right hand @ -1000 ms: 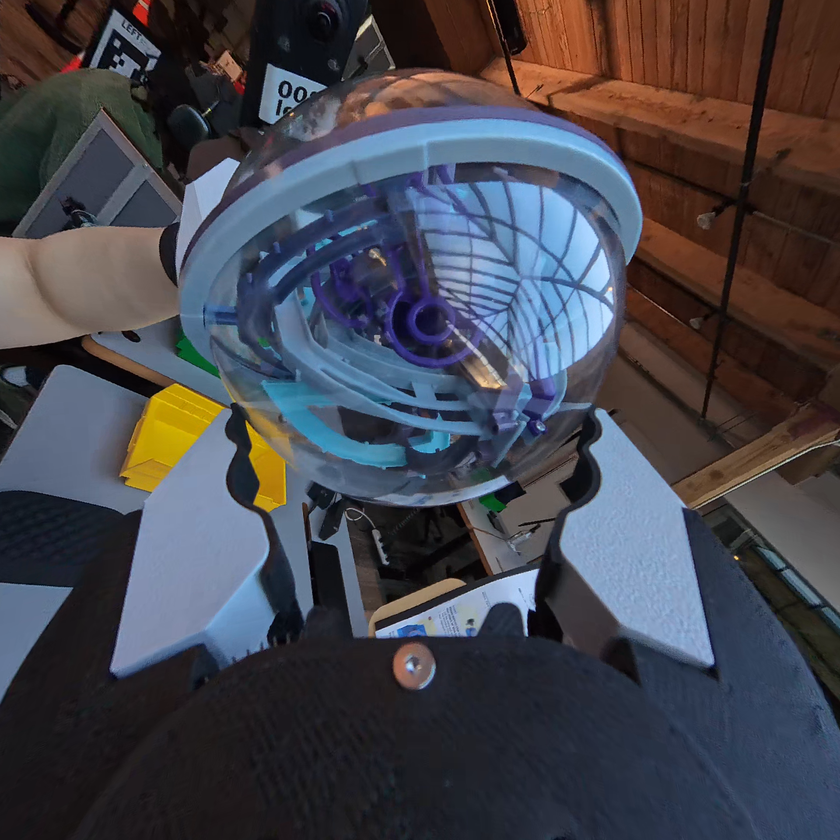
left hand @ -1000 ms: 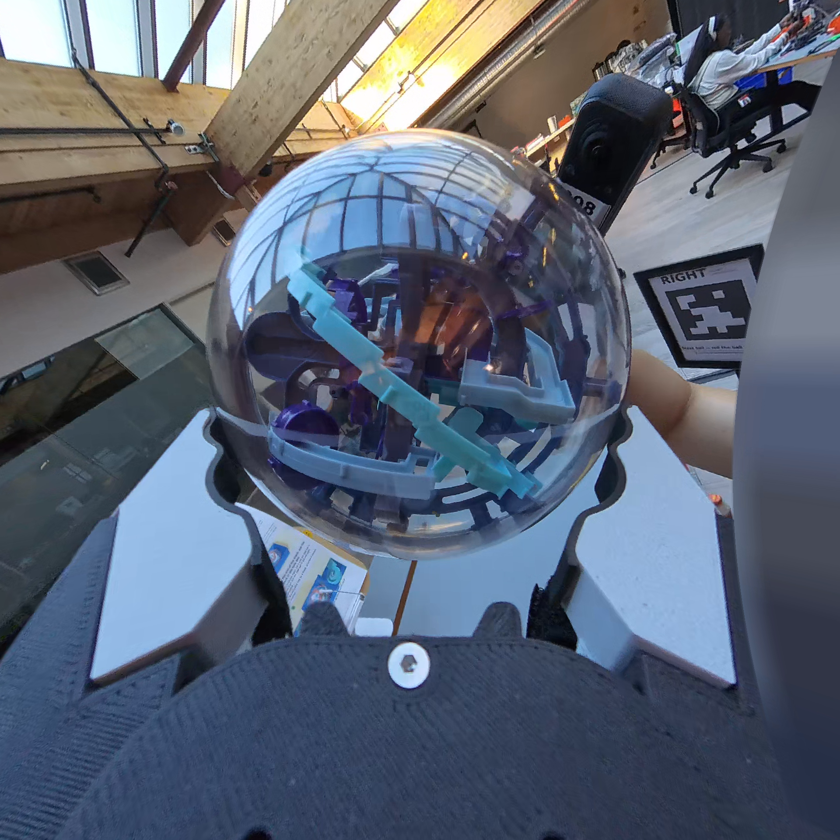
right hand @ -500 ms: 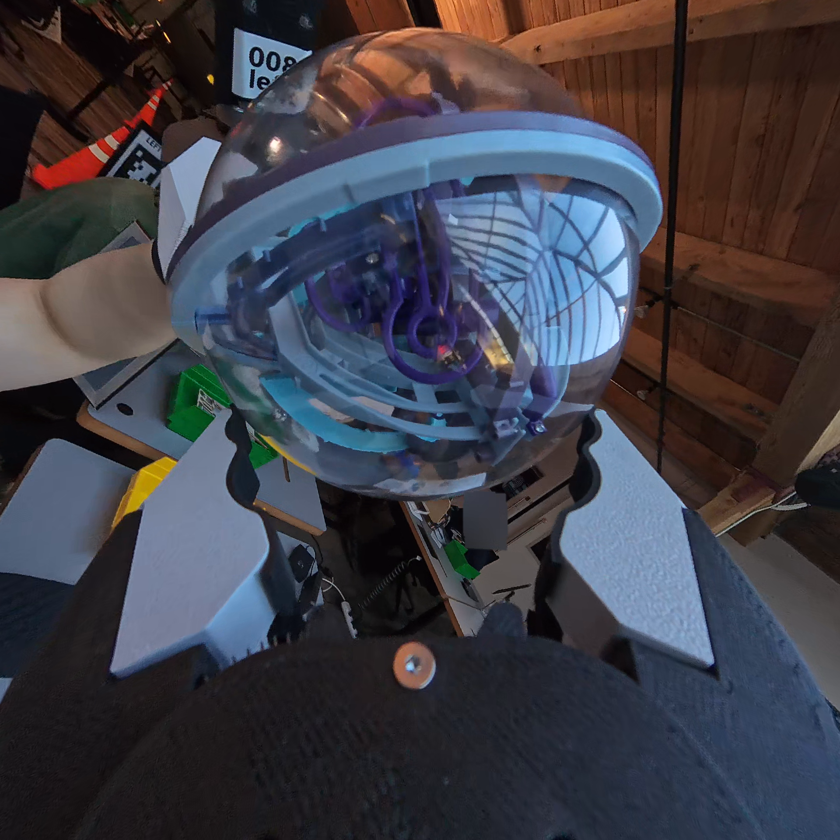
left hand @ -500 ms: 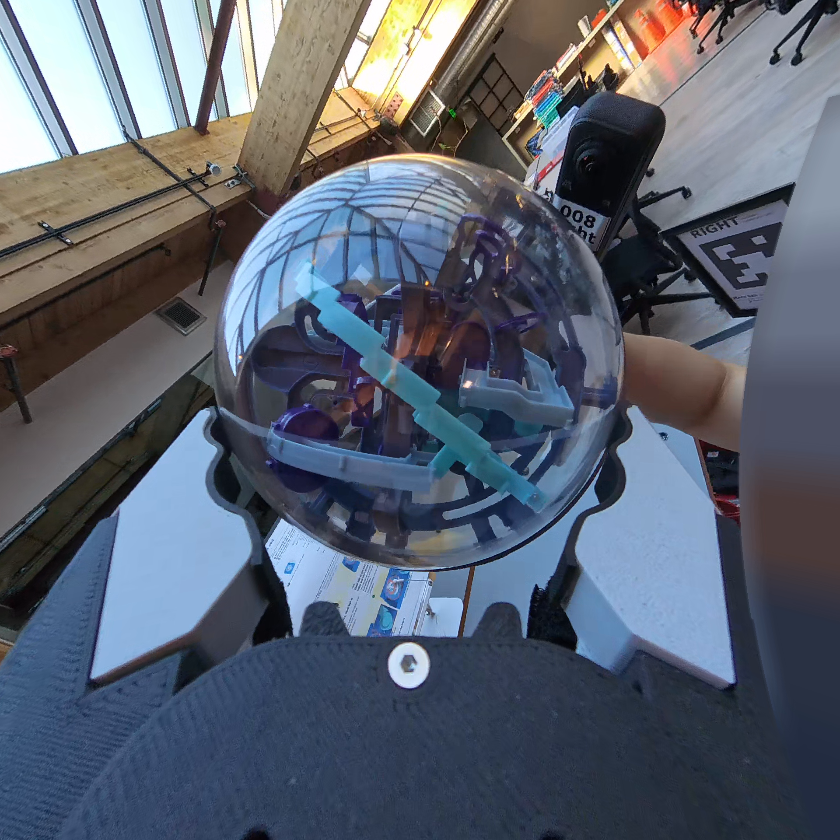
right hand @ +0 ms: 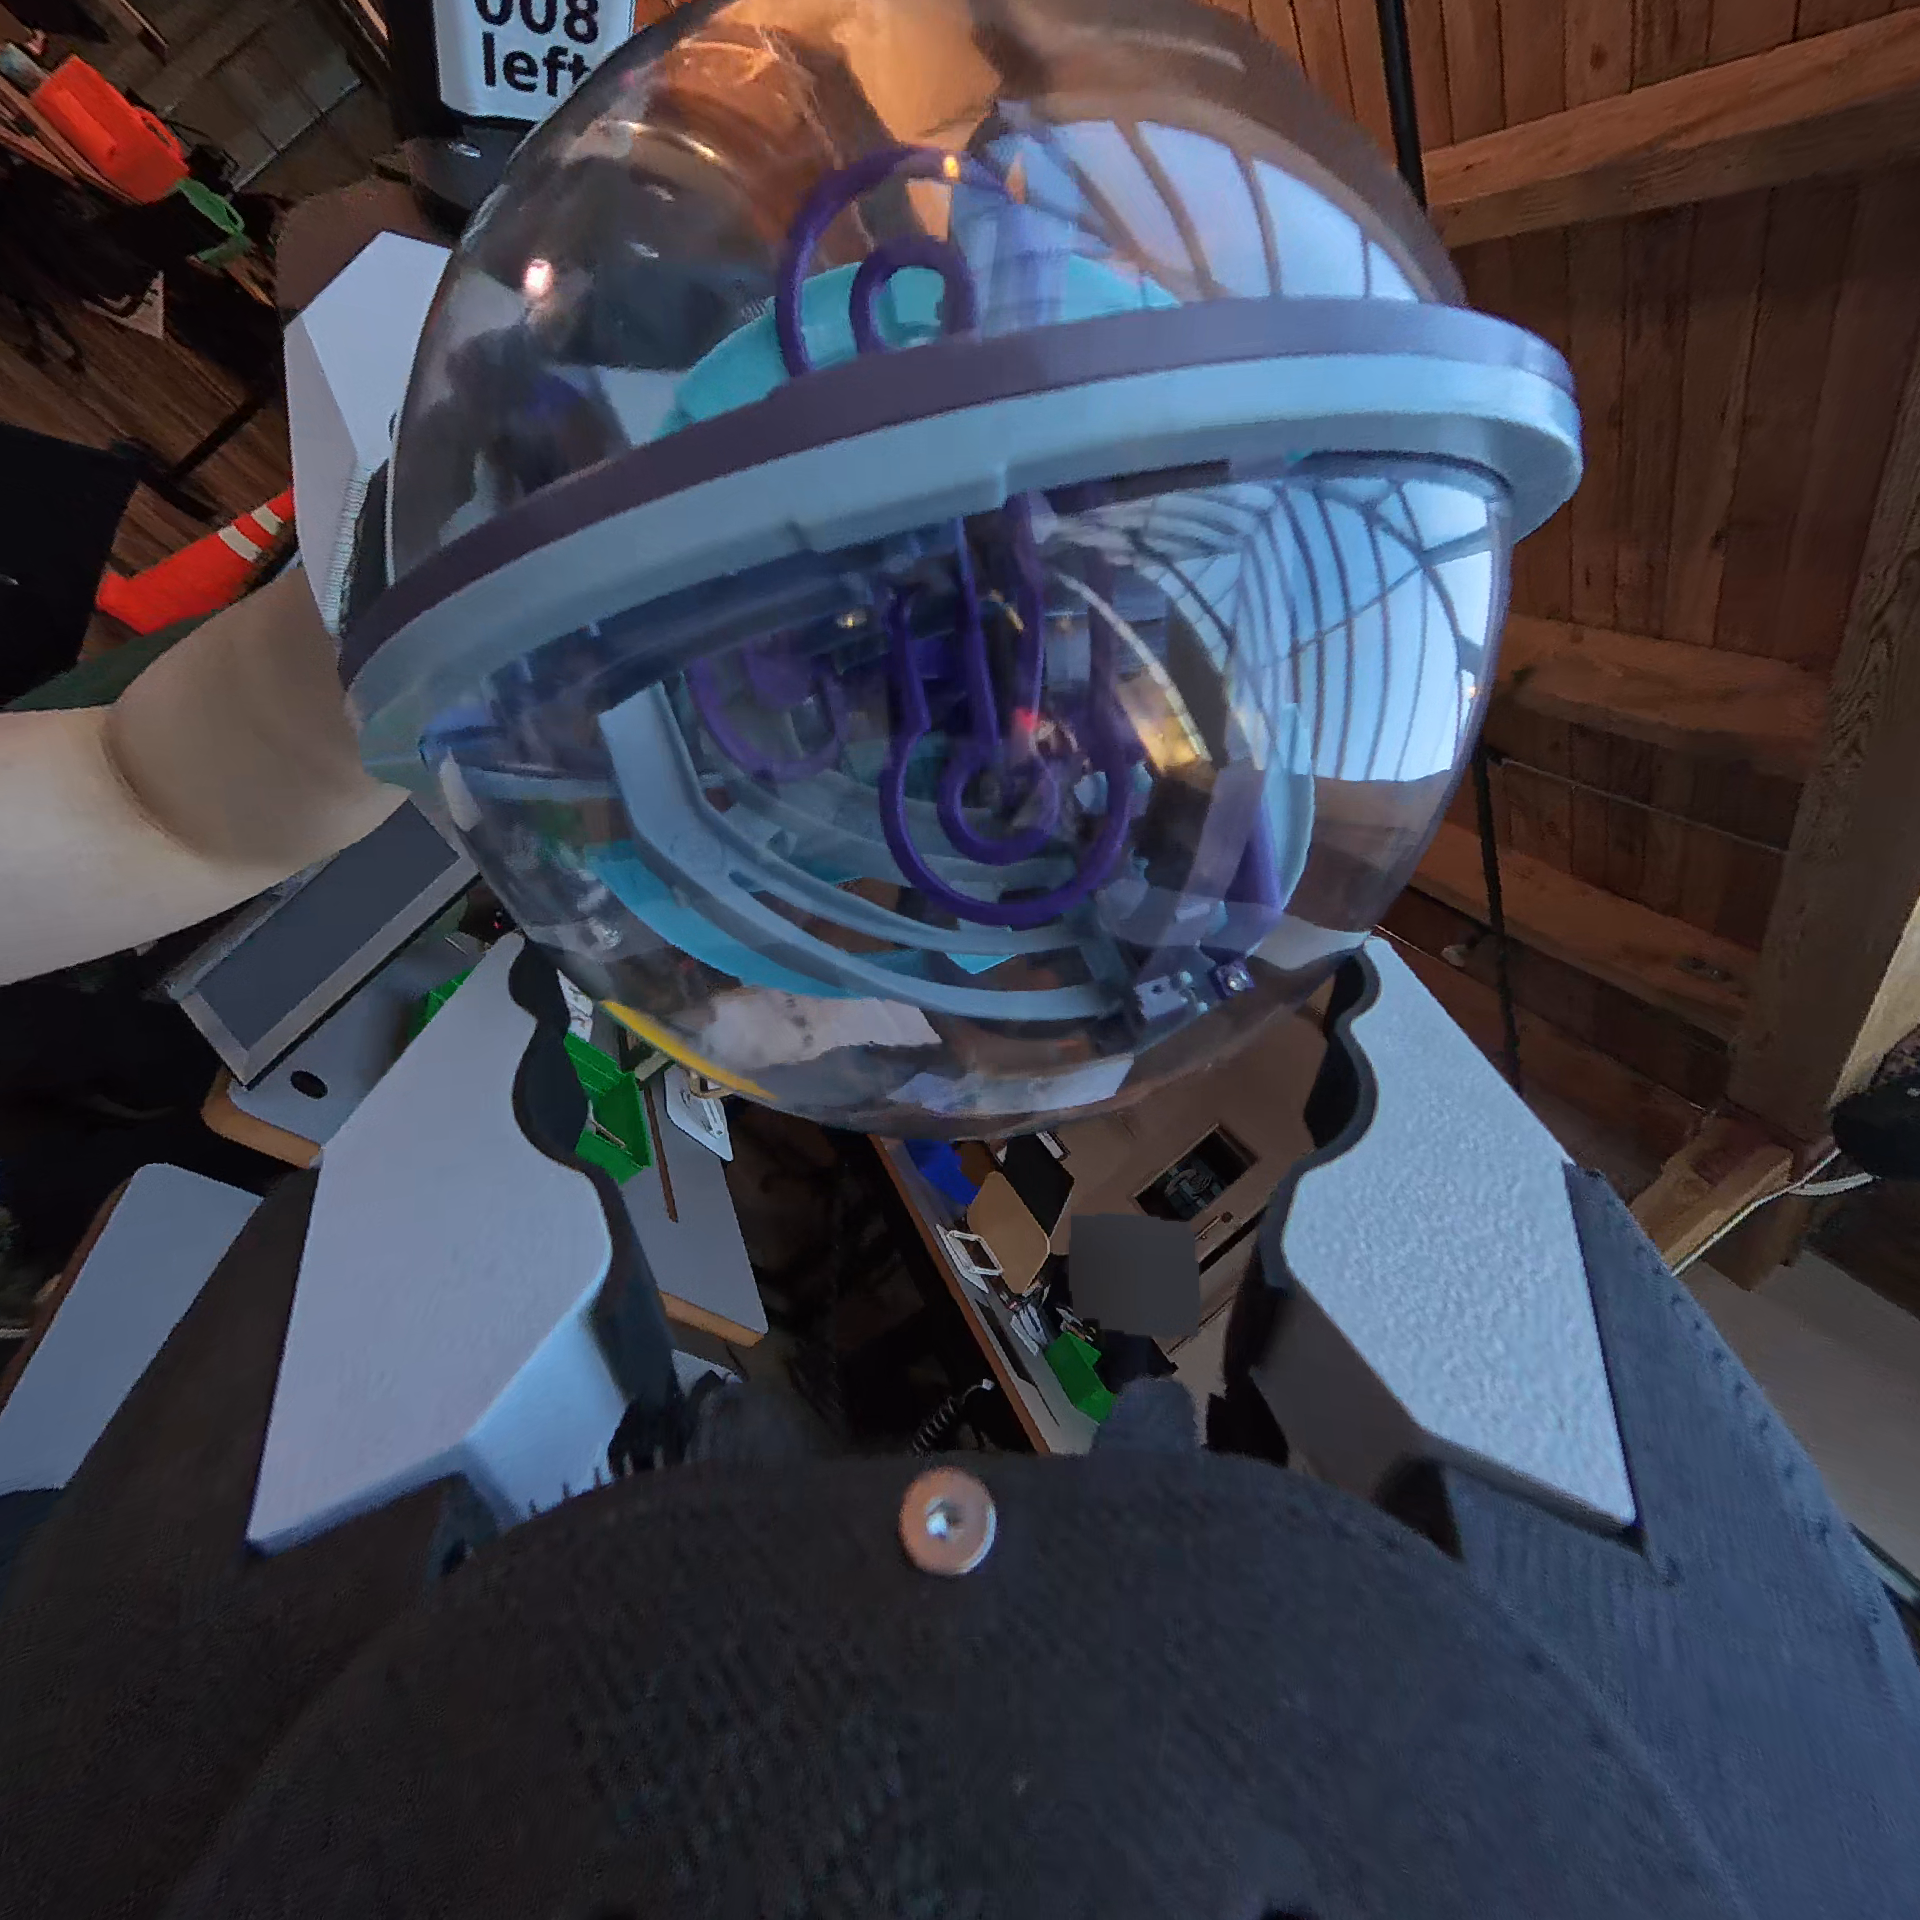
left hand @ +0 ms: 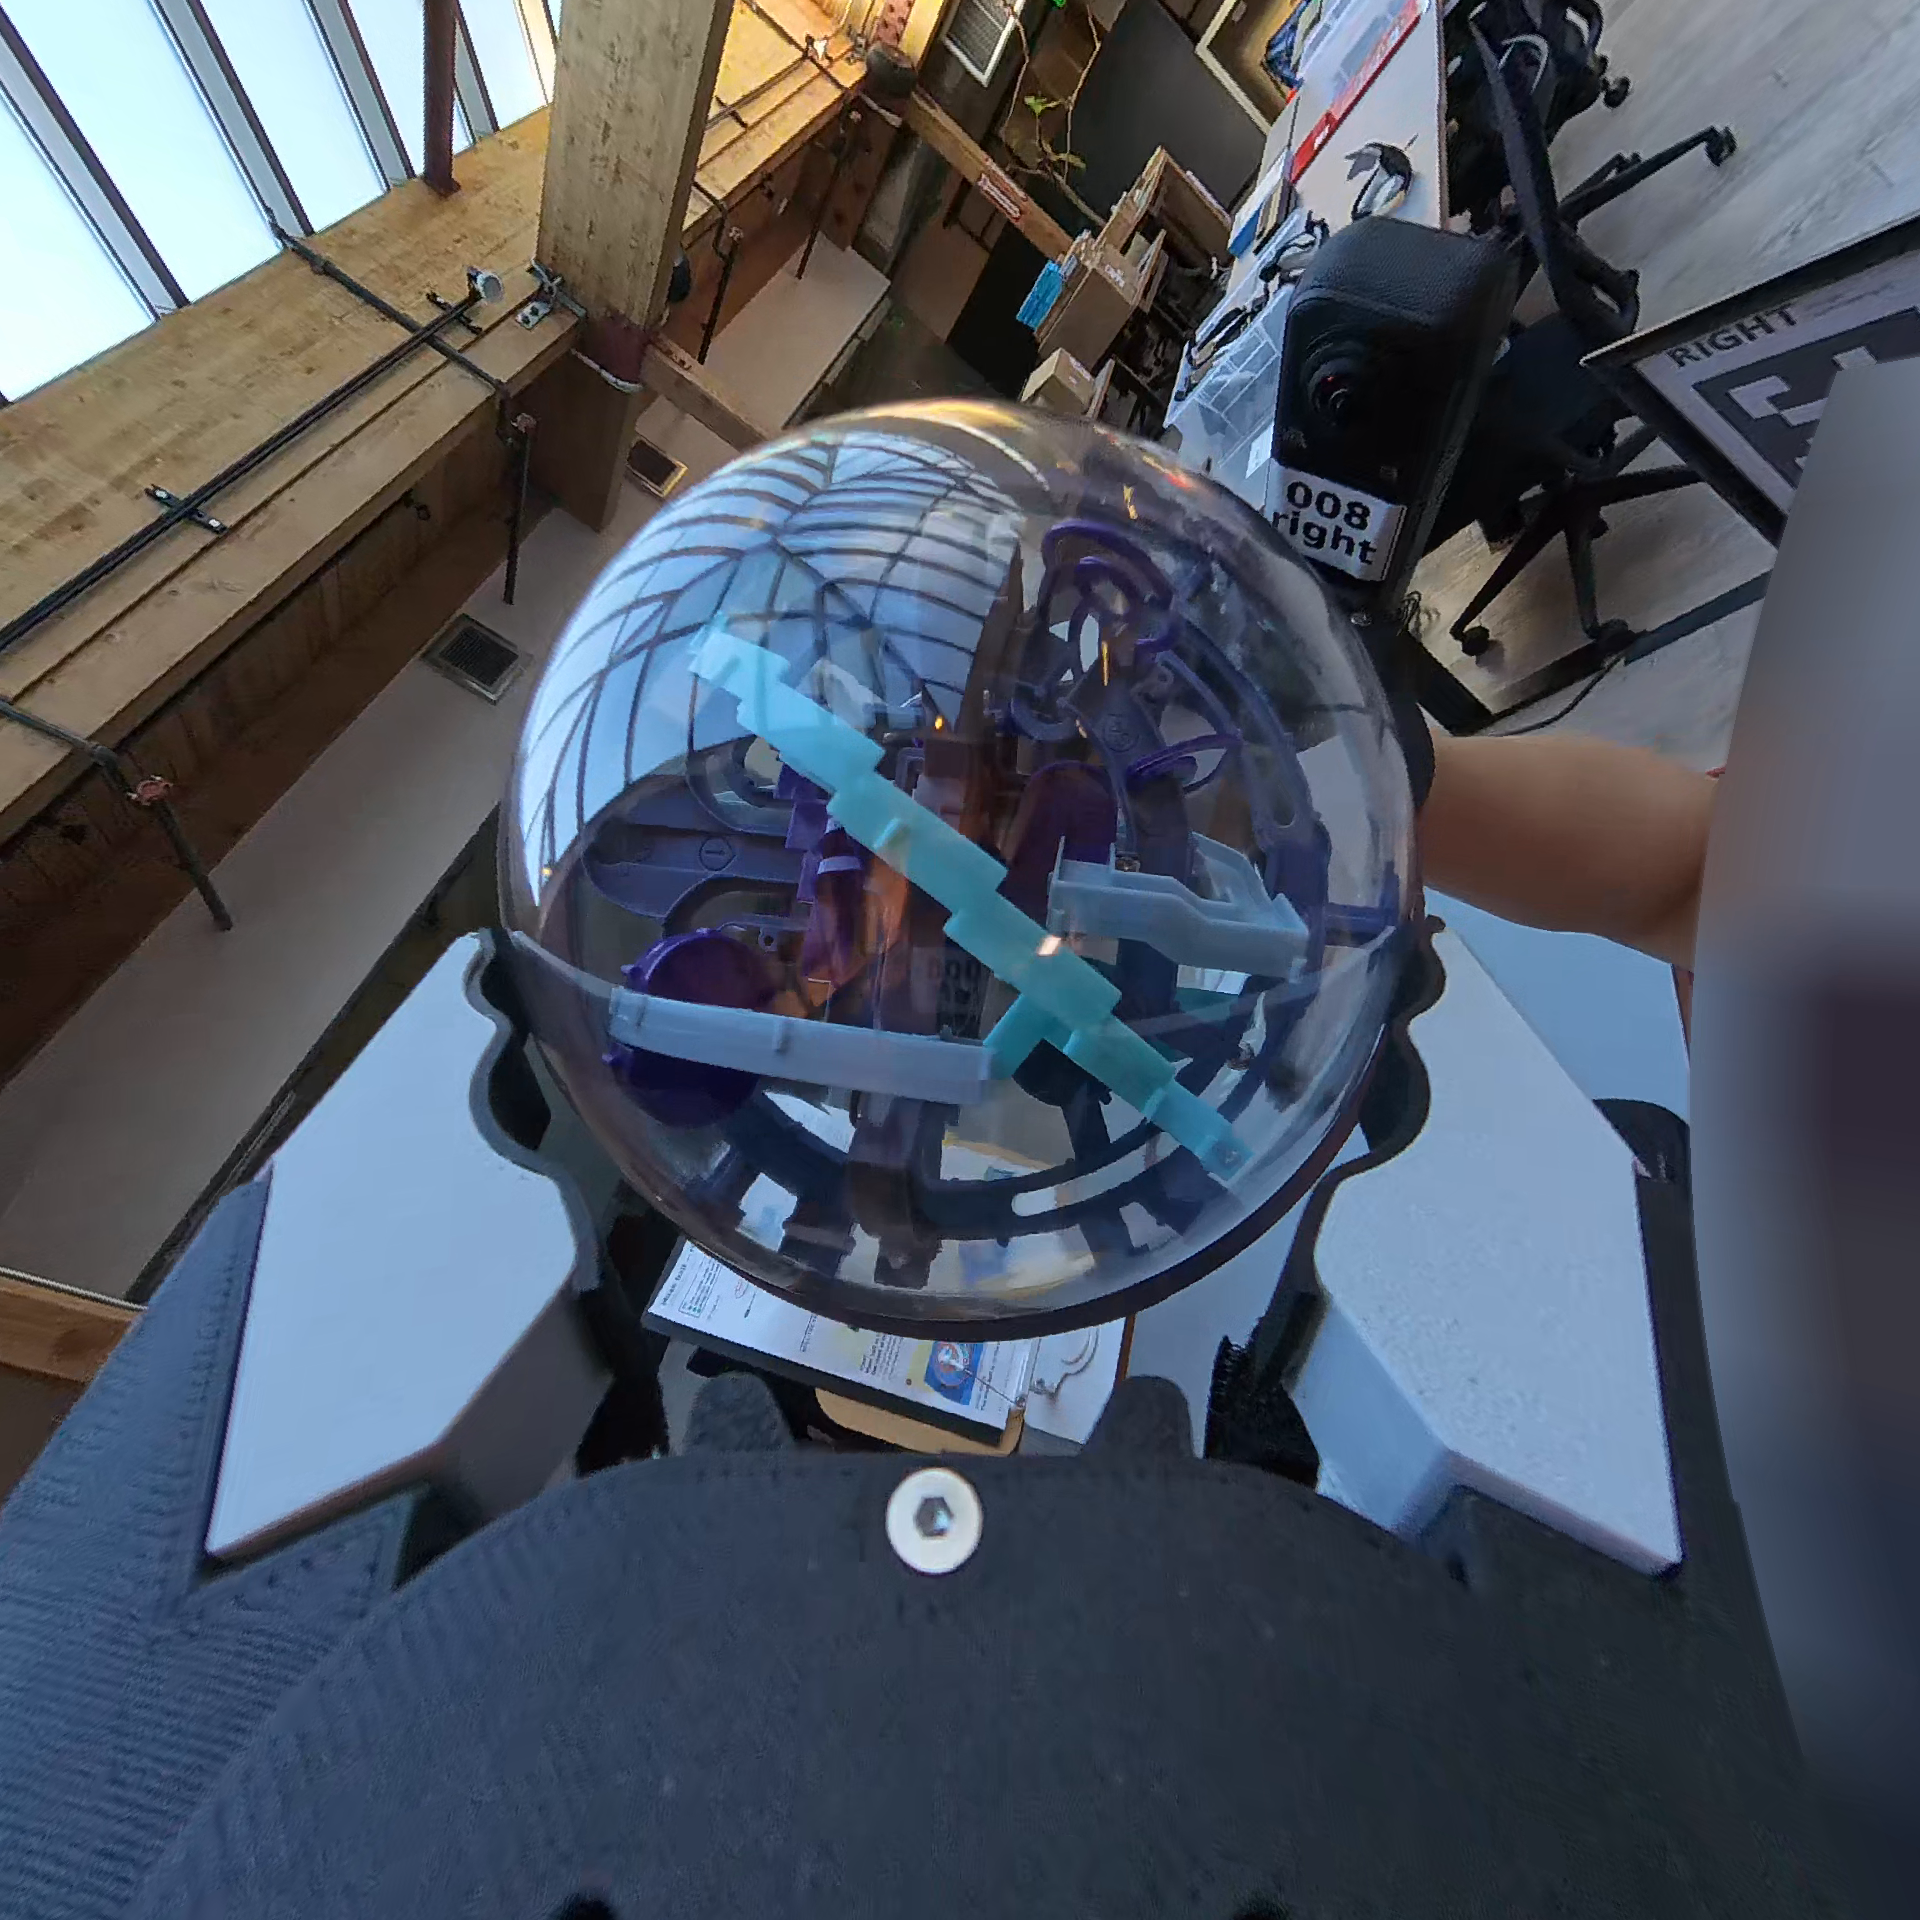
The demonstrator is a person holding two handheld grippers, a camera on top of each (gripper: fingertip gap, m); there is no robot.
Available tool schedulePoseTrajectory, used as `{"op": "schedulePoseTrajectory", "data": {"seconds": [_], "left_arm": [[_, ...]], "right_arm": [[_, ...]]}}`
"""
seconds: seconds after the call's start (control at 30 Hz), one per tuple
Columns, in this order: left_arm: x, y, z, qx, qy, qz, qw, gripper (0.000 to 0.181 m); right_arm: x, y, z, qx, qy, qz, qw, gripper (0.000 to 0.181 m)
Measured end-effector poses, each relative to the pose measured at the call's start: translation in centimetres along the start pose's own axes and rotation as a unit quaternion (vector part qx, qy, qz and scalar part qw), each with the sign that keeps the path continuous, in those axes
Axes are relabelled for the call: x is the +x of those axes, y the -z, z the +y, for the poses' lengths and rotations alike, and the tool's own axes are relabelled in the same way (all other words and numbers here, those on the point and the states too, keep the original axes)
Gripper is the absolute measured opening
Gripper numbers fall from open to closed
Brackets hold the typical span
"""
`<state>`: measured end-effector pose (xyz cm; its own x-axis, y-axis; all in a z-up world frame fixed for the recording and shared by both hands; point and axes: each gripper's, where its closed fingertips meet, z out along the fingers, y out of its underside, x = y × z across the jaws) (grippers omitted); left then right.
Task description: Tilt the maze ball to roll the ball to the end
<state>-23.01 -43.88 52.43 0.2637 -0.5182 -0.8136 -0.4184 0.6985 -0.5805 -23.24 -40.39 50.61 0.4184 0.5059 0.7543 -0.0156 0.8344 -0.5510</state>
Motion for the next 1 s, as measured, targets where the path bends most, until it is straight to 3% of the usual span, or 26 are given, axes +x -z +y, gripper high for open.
{"op": "schedulePoseTrajectory", "data": {"seconds": [0.33,0.77,1.0], "left_arm": [[1.3,-1.8,1.8,-0.032,0.027,0.045,0.998,0.158],[2.3,-6.4,6.6,-0.102,0.043,0.061,0.992,0.158],[2.9,-8.8,10.5,-0.131,0.095,0.084,0.983,0.158]], "right_arm": [[-0.7,1.6,1.6,0.080,-0.045,0.036,0.995,0.143],[-0.9,3.2,8.7,0.089,-0.140,0.045,0.985,0.143],[-1.5,4.1,13.0,0.088,-0.203,0.050,0.974,0.143]]}}
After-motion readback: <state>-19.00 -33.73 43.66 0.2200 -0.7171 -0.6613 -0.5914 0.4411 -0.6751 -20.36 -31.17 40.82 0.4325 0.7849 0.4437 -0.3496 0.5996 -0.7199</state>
